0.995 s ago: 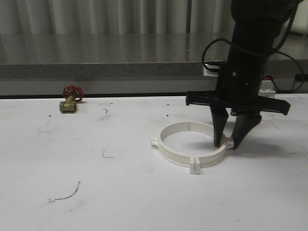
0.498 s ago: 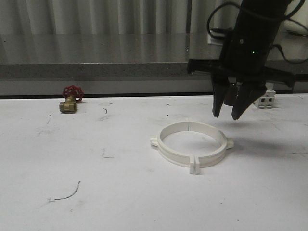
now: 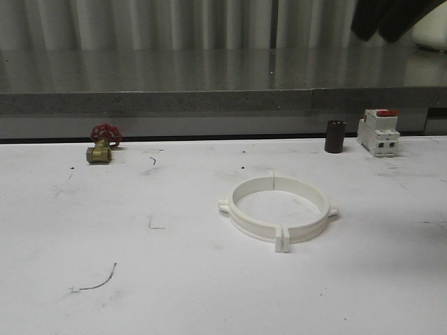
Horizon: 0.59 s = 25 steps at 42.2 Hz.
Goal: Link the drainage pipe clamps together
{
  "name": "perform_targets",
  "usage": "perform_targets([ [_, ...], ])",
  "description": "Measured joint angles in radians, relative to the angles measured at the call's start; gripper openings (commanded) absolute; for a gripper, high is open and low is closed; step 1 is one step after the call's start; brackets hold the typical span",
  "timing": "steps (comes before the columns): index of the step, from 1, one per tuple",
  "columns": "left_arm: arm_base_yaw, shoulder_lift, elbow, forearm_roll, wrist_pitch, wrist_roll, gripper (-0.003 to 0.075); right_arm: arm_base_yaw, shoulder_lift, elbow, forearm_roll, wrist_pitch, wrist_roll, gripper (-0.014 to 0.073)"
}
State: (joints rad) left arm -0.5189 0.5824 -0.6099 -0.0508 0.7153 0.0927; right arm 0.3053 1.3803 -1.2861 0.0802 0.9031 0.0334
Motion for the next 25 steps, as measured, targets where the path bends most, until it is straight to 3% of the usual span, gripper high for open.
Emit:
perform_targets([
  [16,0.000,0.000,0.000,0.000,0.000,0.000,0.0344,-0.039,-0.494,0.438,-0.044,-0.161,-0.058,0.0314],
  [25,0.000,0.000,0.000,0.000,0.000,0.000,0.0344,-0.039,-0.707,0.602,-0.012,-0.191,-0.058,0.0314],
])
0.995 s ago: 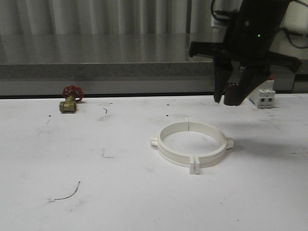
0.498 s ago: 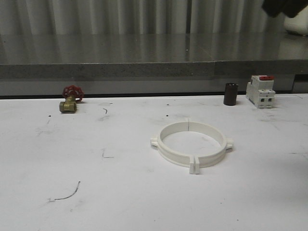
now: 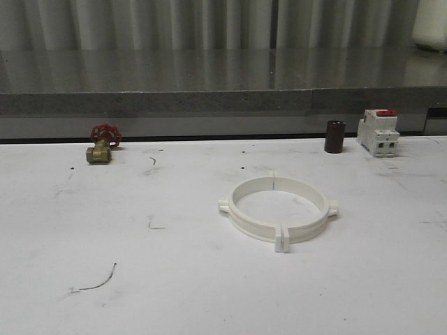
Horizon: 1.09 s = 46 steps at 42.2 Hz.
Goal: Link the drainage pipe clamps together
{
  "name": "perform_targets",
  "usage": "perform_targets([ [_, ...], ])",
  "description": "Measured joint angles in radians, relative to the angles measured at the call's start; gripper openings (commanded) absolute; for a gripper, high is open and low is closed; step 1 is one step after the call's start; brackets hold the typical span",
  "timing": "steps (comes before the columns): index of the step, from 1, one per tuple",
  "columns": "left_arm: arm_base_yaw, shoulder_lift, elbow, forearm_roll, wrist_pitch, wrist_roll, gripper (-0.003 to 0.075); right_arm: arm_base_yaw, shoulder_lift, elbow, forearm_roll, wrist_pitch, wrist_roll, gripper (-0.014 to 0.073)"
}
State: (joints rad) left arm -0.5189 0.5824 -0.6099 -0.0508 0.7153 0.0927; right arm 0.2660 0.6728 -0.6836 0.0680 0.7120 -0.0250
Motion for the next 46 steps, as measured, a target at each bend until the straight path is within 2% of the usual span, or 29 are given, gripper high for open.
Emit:
perform_targets([
  [9,0.000,0.000,0.000,0.000,0.000,0.000,0.0344,0.000,-0.082,0.038,0.014,0.008,0.000,0.0314],
  [37,0.000,0.000,0.000,0.000,0.000,0.000,0.0344,0.000,-0.082,0.038,0.044,0.005,0.000,0.0309],
  [41,0.000,0.000,0.000,0.000,0.000,0.000,0.0344,0.000,-0.082,0.038,0.044,0.005,0.000,0.0256],
  [46,0.000,0.000,0.000,0.000,0.000,0.000,0.0309,0.000,-0.082,0.038,0.044,0.005,0.000,0.0120],
])
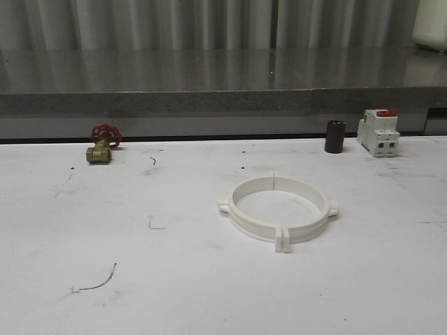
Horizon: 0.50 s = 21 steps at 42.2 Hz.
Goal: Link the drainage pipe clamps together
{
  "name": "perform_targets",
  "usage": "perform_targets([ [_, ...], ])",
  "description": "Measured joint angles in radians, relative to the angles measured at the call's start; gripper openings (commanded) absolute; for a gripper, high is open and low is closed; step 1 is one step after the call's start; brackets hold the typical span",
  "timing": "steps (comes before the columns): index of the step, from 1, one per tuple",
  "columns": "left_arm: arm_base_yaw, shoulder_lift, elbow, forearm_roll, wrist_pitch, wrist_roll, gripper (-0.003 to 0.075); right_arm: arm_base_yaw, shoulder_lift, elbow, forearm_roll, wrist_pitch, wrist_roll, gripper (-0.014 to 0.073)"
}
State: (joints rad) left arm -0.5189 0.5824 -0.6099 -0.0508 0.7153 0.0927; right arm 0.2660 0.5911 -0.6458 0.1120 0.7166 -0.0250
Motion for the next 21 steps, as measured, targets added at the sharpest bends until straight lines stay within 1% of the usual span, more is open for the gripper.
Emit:
perform_targets([
  [3,0.000,0.000,0.000,0.000,0.000,0.000,0.0233,0.000,0.000,0.000,0.000,0.000,0.000,0.0032],
  [5,0.000,0.000,0.000,0.000,0.000,0.000,0.0153,0.000,0.000,0.000,0.000,0.000,0.000,-0.0026],
  [9,0.000,0.000,0.000,0.000,0.001,0.000,0.0029,0.000,0.000,0.000,0.000,0.000,0.000,-0.0123],
  [11,0.000,0.000,0.000,0.000,0.002,0.000,-0.0022,0.000,0.000,0.000,0.000,0.000,0.000,-0.0112],
  [21,0.000,0.000,0.000,0.000,0.003,0.000,-0.0020,0.000,0.000,0.000,0.000,0.000,0.000,-0.0116],
])
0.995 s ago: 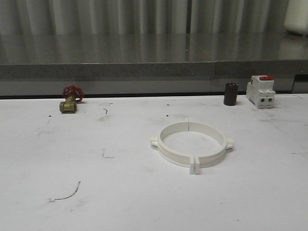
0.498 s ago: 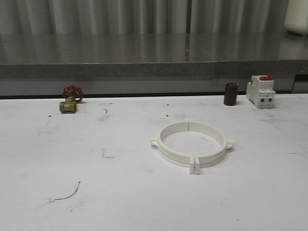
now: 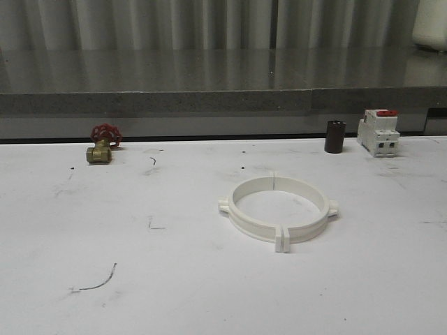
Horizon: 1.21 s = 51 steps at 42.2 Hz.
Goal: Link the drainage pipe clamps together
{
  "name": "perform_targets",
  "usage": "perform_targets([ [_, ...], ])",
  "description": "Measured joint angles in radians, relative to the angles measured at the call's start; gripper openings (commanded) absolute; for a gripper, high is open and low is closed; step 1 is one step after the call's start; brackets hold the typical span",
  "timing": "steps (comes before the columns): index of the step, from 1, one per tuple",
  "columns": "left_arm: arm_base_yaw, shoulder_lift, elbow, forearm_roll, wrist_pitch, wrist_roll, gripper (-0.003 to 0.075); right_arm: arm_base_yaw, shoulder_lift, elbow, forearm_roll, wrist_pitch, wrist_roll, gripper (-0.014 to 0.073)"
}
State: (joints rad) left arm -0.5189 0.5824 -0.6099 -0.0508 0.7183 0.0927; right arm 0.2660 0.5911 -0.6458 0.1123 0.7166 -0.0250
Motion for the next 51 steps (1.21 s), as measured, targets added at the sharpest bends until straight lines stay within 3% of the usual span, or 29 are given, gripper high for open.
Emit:
perform_targets([
  [14,0.002,-0.026,0.009,0.000,0.000,0.000,-0.0020,0.000,0.000,0.000,0.000,0.000,0.000,-0.0116],
  [19,0.064,-0.110,0.057,0.025,-0.021,0.000,-0.0020,0.000,0.000,0.000,0.002,0.000,0.000,-0.0116],
  [30,0.339,-0.419,0.287,0.062,-0.271,0.000,-0.0020,0.000,0.000,0.000,0.002,0.000,0.000,-0.0116],
  [37,0.468,-0.510,0.409,0.044,-0.385,0.000,-0.0020,0.000,0.000,0.000,0.002,0.000,0.000,-0.0116],
  [51,0.507,-0.561,0.583,0.021,-0.591,0.000,-0.0020,0.000,0.000,0.000,0.002,0.000,0.000,-0.0116],
])
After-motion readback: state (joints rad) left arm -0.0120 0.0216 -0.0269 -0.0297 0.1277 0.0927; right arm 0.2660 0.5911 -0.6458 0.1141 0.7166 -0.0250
